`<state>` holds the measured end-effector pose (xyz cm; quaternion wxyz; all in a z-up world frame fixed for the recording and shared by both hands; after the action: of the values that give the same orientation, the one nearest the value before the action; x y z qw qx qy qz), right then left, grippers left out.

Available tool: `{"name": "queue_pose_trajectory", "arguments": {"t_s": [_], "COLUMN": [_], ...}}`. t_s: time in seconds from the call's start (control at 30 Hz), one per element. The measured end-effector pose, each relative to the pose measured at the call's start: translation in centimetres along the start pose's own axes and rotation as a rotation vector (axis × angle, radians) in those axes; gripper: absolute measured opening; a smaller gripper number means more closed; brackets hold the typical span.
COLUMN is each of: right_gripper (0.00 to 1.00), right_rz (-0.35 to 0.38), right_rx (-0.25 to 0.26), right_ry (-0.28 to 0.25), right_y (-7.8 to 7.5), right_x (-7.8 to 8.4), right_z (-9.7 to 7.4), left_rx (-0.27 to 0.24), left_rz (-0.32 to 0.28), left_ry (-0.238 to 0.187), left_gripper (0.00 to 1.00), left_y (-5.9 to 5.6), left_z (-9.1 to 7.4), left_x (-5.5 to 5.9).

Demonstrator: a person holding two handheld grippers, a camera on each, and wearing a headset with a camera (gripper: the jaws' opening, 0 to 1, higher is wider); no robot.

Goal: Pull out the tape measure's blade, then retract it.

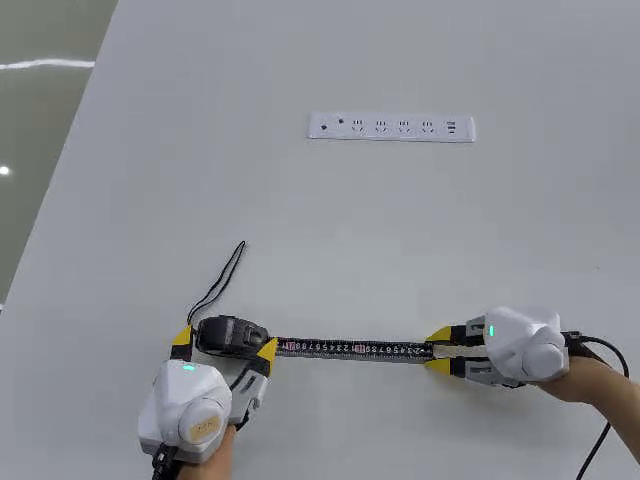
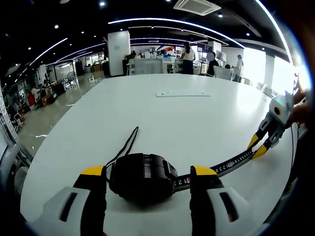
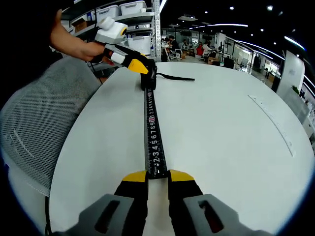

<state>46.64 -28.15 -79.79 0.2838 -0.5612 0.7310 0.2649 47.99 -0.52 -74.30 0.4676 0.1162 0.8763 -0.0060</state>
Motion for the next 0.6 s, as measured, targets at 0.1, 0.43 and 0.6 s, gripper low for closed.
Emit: {"name": "queue_pose_trajectory", "arguments": {"t_s": [0.1, 0.43, 0.6], "right_gripper": [0.13, 0.13, 0.13], "right_rz": [-0.001, 0.0, -0.003], "right_rx": [-0.002, 0.001, 0.002], "right_ry": [0.001, 0.005, 0.006], "right_y": [-0.04, 0.01, 0.0], "right_x": [-0.09, -0.16, -0.16], "right_z": [0.05, 0.13, 0.1], "left_rx": [-0.008, -0.06, -0.074], "left_rz": [-0.014, -0.098, -0.136], "left_ry": [0.003, 0.005, 0.015], "left_gripper": [0.66, 0.65, 0.63], "left_y": [-0.05, 0.15, 0.55], "left_z": [0.07, 0.26, 0.58], "left_x": [0.05, 0.68, 0.81]}}
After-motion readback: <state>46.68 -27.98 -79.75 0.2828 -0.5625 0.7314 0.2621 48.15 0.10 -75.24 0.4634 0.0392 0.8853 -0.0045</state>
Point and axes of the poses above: the centre of the closed fingertips' face, and the gripper's own axes: z roughly forward along the fingers, y roughly to its left, x roughly out of its underside, the point moved 2 cm from there along -z, roughly backward along the fingers, and after that the axes turned 4 degrees about z, right-handed, at the moved point
